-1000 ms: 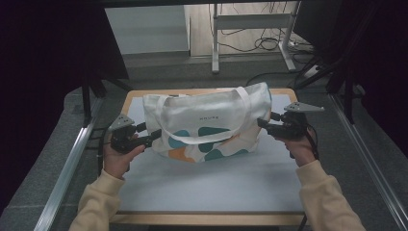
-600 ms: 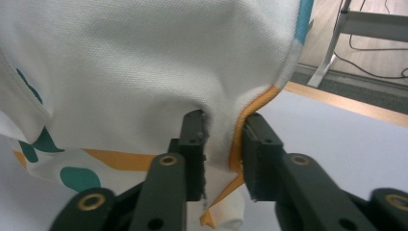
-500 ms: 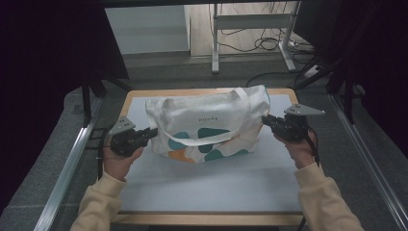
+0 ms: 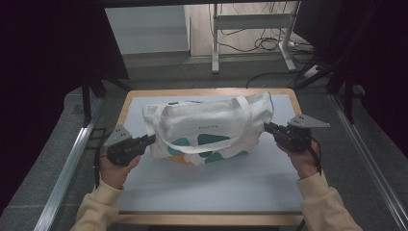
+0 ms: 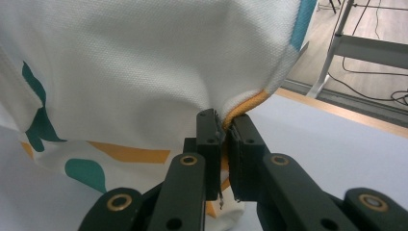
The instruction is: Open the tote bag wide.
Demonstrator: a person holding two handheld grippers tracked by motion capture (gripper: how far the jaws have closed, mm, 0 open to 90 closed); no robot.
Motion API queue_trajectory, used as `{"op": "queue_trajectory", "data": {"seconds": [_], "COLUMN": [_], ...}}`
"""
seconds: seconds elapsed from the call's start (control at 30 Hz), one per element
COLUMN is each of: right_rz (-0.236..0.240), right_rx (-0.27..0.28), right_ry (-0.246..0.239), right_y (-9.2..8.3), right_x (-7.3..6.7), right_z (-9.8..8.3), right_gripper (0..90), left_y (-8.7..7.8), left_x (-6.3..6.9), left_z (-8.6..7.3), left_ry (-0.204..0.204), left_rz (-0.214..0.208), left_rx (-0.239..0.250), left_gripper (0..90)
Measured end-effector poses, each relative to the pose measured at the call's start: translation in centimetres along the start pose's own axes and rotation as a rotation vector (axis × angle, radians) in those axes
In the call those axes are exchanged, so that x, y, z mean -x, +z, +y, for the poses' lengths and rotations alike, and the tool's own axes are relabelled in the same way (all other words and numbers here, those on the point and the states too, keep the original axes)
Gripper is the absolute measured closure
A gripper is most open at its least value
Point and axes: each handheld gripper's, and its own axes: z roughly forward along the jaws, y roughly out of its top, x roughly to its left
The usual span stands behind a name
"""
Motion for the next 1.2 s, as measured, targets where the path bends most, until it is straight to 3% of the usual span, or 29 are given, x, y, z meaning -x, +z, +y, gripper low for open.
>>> {"op": "queue_trajectory", "data": {"seconds": [0.37,0.73,1.2], "right_rz": [0.009,0.006,0.015], "right_rx": [-0.050,-0.080,-0.157], "right_ry": [0.003,-0.001,0.001], "right_y": [0.7,1.3,2.7], "right_x": [-0.5,-0.6,-0.7], "right_z": [-2.4,-3.1,-4.7], "right_gripper": [83.8,83.9,84.0], "left_y": [0.6,1.0,2.2], "left_x": [0.6,0.5,0.9], "left_z": [-1.7,-2.4,-4.1], "left_ry": [0.015,0.004,0.027], "left_rz": [-0.002,-0.005,0.016], "left_rx": [-0.047,-0.062,-0.118], "left_gripper": [85.0,85.0,85.4]}}
